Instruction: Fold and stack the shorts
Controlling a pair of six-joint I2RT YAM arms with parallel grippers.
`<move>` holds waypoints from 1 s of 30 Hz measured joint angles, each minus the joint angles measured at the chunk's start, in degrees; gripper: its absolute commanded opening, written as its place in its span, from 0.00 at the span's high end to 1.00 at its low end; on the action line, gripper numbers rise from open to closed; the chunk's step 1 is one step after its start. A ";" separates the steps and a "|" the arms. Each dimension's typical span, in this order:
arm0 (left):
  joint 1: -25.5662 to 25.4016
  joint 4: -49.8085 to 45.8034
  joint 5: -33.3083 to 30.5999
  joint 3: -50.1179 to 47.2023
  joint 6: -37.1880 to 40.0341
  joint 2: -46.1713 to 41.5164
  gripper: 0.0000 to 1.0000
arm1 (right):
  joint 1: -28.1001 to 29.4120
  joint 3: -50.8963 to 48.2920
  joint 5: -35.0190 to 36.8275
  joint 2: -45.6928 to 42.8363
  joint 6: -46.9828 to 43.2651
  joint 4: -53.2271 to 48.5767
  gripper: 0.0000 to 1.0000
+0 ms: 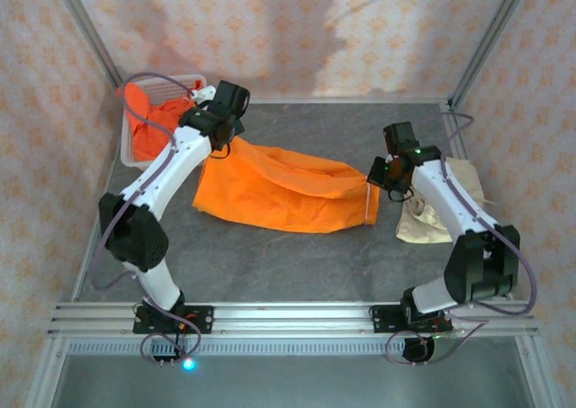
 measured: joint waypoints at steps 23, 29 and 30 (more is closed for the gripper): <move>5.62 -4.57 17.62 21.49 -0.46 15.43 0.00 | -12.83 7.41 -17.90 8.52 10.51 10.51 0.18; 4.26 6.64 21.46 -4.35 -2.25 -7.23 0.00 | -3.74 2.19 -20.68 -3.93 10.88 12.92 0.15; 3.91 8.87 22.12 -8.15 -2.75 -9.03 0.00 | -1.70 1.03 -21.44 -4.26 11.19 13.66 0.15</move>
